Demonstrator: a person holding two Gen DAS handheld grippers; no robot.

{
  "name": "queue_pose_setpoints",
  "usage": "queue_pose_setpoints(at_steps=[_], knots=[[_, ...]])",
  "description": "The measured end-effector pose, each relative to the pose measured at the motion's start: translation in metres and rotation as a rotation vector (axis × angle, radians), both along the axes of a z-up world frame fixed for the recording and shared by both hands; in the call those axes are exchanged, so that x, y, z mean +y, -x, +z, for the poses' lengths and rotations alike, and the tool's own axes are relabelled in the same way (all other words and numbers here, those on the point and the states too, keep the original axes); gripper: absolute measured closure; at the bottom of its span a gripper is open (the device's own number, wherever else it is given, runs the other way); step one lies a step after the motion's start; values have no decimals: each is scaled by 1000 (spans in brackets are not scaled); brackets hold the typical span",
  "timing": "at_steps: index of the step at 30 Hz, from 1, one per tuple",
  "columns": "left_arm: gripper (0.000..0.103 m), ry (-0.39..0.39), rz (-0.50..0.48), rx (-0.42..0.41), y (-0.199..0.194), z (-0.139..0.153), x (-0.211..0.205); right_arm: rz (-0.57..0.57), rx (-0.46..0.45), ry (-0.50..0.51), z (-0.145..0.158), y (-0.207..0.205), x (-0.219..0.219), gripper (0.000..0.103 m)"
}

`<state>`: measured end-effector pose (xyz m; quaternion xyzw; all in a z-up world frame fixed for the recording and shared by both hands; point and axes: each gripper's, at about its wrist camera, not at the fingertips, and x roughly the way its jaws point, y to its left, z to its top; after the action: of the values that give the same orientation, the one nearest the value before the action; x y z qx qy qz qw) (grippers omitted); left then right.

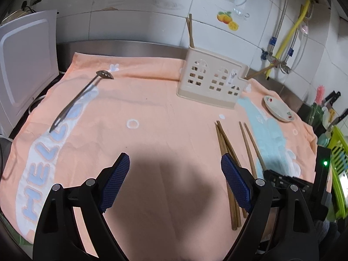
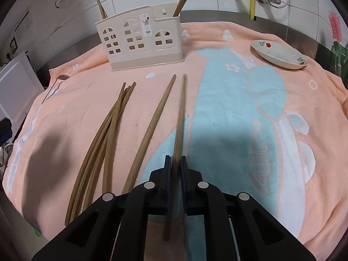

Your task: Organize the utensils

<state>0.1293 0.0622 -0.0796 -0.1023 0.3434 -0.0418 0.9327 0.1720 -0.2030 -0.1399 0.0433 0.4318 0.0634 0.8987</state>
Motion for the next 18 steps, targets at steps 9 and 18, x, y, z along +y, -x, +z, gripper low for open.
queue_pose_setpoints(at_steps=[9, 18], knots=[[18, -6, -56, 7, 11, -4, -29, 0, -42, -6, 9, 9, -14, 96], [33, 6, -185, 36, 19, -14, -80, 14, -123, -13, 28, 27, -31, 96]])
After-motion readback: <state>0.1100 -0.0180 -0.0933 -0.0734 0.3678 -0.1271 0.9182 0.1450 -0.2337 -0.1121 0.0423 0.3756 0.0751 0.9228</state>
